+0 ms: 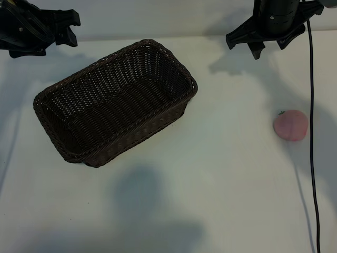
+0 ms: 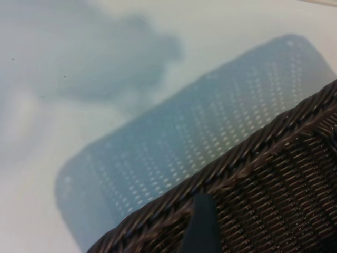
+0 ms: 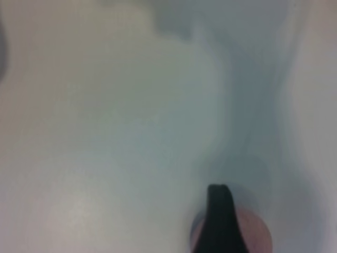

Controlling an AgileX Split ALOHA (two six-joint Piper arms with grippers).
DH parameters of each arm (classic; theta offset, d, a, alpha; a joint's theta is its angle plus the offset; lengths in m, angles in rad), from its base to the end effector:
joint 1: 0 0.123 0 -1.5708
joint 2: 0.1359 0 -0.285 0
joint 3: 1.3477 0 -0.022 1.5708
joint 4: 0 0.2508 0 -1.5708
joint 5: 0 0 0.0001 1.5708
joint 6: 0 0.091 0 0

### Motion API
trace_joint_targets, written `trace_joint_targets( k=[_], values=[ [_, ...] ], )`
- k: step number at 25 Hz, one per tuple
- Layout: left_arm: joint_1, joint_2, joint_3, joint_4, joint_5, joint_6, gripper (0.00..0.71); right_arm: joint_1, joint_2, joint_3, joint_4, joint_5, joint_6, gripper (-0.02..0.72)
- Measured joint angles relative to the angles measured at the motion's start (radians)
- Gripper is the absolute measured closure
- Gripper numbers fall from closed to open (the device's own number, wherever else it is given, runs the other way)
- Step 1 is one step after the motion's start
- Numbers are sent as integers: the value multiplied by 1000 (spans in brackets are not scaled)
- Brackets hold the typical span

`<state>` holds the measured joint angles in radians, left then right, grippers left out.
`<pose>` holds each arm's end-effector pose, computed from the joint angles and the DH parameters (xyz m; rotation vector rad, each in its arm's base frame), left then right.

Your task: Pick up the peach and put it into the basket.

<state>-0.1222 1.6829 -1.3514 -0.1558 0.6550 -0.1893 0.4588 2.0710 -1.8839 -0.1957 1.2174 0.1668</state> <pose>0.3715 -0.0543 0.2893 -0.1956 2.4757 -0.3038 0.4054 0.1817 0.2626 -0.4753 2.7985 -0.1491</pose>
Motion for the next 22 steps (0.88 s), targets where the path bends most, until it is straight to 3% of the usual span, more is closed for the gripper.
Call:
trace_joint_targets(
  k=[22],
  values=[
    [0,0,0,0,-1,5,123,0,0,0,9,0,0,196]
  ],
)
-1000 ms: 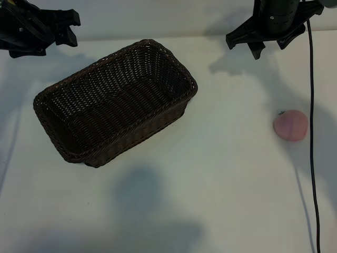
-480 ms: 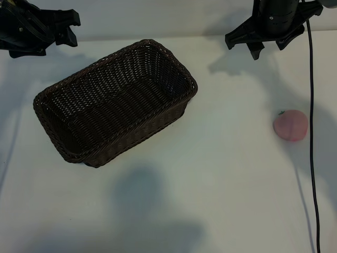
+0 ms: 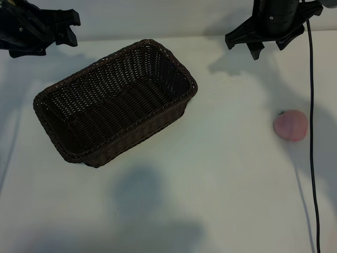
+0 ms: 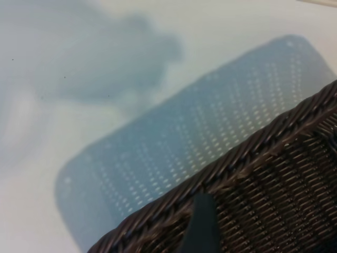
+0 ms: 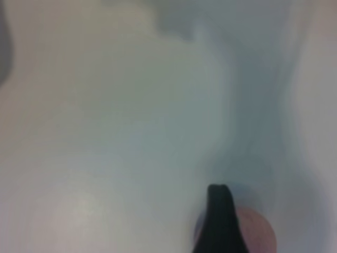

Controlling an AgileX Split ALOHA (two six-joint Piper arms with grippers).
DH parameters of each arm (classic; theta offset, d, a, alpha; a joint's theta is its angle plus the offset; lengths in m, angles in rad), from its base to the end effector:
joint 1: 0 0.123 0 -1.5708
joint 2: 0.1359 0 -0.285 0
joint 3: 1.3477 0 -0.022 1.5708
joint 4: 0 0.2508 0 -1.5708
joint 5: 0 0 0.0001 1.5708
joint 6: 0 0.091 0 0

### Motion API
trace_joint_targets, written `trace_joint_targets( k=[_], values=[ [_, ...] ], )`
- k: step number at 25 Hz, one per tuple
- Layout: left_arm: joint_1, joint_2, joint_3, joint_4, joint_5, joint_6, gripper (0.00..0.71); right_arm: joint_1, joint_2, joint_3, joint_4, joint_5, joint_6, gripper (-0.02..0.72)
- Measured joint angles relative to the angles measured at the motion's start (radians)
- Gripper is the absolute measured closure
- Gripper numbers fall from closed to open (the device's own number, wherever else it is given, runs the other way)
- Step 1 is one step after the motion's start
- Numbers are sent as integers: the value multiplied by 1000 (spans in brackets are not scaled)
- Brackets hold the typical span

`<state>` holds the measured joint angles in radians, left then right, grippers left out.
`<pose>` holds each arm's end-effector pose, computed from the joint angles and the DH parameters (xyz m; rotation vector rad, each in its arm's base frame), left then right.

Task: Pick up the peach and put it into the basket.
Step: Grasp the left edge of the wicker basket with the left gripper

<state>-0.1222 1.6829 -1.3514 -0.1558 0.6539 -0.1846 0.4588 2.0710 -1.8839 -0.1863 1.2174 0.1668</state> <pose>0.3716 -0.0543 0.2894 -0.1898 2.4747 -0.3019 0.4050 0.1824 0.2625 -0.4728 2.8023 -0.1367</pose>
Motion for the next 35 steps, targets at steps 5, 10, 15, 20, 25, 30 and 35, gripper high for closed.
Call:
trace_joint_targets(
  k=[5,10,15,20,25,30,35],
  values=[
    [0,0,0,0,19,21,123,0,0,0,1,0,-1,196],
    [0,0,0,0,143,56,123,0,0,0,1,0,-8,196],
    [0,0,0,2,248,80,123,0,0,0,1,0,-20,196],
    [0,-5,0,7,304,89,123,0,0,0,2,0,-20,196],
    [0,-88,56,27,278,39,123,0,0,-1,2,0,-20,196],
    [0,-214,211,29,212,-18,123,0,0,-1,5,0,-22,196],
    [0,-297,374,62,120,-121,123,0,0,-1,6,0,-24,196]
  ],
)
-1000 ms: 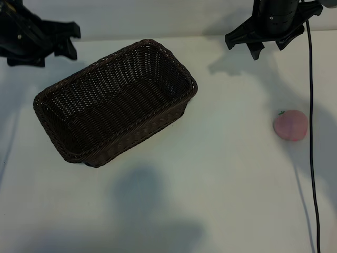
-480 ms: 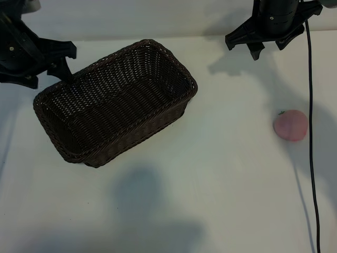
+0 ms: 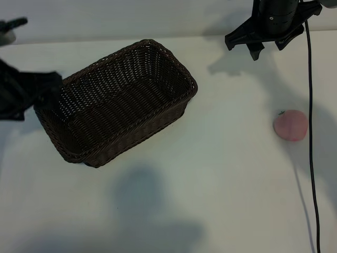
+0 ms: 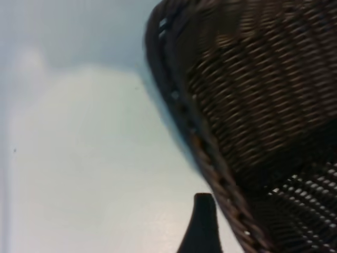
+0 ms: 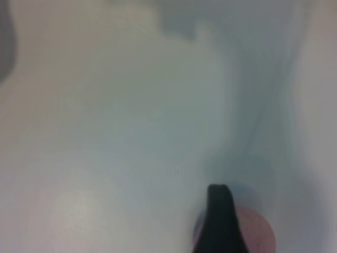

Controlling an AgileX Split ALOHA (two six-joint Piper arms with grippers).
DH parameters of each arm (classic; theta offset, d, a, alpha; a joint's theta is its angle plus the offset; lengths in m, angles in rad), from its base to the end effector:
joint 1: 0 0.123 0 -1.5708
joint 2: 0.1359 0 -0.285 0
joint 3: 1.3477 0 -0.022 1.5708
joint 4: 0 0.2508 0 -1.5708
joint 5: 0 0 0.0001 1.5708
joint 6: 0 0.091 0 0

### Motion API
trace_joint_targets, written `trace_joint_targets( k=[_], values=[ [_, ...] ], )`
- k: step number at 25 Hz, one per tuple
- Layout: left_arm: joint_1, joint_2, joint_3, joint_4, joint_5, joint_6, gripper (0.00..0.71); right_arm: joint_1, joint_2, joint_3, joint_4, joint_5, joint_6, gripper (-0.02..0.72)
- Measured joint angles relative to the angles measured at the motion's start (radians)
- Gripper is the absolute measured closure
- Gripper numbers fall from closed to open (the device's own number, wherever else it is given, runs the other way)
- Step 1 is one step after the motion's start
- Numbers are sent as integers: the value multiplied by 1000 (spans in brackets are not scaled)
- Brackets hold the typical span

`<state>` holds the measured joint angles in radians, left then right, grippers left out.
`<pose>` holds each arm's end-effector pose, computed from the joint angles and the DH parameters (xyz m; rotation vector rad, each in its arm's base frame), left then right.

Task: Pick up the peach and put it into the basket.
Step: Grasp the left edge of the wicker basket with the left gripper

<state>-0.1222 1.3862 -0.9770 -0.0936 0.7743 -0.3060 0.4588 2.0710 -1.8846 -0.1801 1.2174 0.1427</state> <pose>0.2698 -0.0391 0.2684 -0.3146 2.6663 -0.2450 0.4048 0.1829 0.2626 -0.5049 2.7992 -0.1333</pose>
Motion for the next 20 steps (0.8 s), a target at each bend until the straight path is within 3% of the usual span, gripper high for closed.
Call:
trace_joint_targets(
  k=[7,20],
  values=[
    [0,-27,149,126,-111,-240,123,0,0,0,2,0,-2,196],
    [0,143,156,103,-314,-296,123,0,0,0,5,0,-22,196]
  ],
)
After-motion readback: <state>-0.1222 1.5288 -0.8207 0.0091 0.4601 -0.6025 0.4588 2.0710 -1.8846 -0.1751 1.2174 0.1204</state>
